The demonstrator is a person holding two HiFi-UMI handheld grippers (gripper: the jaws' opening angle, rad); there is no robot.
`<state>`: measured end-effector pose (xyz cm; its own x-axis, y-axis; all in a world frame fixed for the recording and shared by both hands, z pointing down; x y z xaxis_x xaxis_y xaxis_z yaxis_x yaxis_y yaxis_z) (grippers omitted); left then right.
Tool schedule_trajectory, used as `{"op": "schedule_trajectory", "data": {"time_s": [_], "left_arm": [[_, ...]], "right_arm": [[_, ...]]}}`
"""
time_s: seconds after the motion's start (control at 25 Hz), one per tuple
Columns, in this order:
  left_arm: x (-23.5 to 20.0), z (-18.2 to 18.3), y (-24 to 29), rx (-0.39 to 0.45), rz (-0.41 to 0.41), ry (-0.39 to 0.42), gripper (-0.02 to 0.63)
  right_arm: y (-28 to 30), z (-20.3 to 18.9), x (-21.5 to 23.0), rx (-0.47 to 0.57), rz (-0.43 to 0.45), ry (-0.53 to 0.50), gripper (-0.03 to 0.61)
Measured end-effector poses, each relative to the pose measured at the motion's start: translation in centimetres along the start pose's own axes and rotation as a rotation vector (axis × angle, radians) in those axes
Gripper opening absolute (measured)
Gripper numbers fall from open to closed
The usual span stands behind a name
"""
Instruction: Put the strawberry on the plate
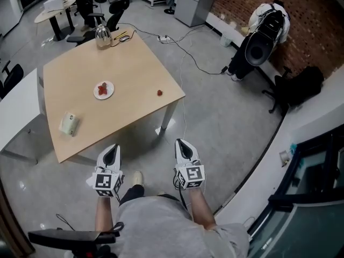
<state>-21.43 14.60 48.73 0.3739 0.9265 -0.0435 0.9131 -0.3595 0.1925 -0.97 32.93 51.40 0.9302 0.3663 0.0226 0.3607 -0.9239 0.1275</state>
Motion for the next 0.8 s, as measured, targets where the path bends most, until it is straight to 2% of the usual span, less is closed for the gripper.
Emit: {"op": "schedule_trajectory", "data": {"time_s": [0.44,0.8], "left_arm": [[-7.1,0.7,4.4,0.005,-0.088,-0.003,0.02],[-9.3,1.0,7.9,0.001,-0.159,-0.017,0.02]], "right_arm": [[6.2,1.0,-3.0,-0.02,-0.07,-0.018,0.006],[8.0,1.0,-2.6,-0.018,-0.169,-0.005,0.006]]}}
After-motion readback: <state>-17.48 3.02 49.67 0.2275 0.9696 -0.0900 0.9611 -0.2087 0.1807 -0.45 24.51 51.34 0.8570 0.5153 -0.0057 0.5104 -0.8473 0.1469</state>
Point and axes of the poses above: the fingertips, and each gripper's own axes: y forward along the fingers, x to its right, z out of its top, the point moved 4 cm from there along -y, backward along the fingers, and after that the axes turned 1 degree about z, right-handed, at the moved point
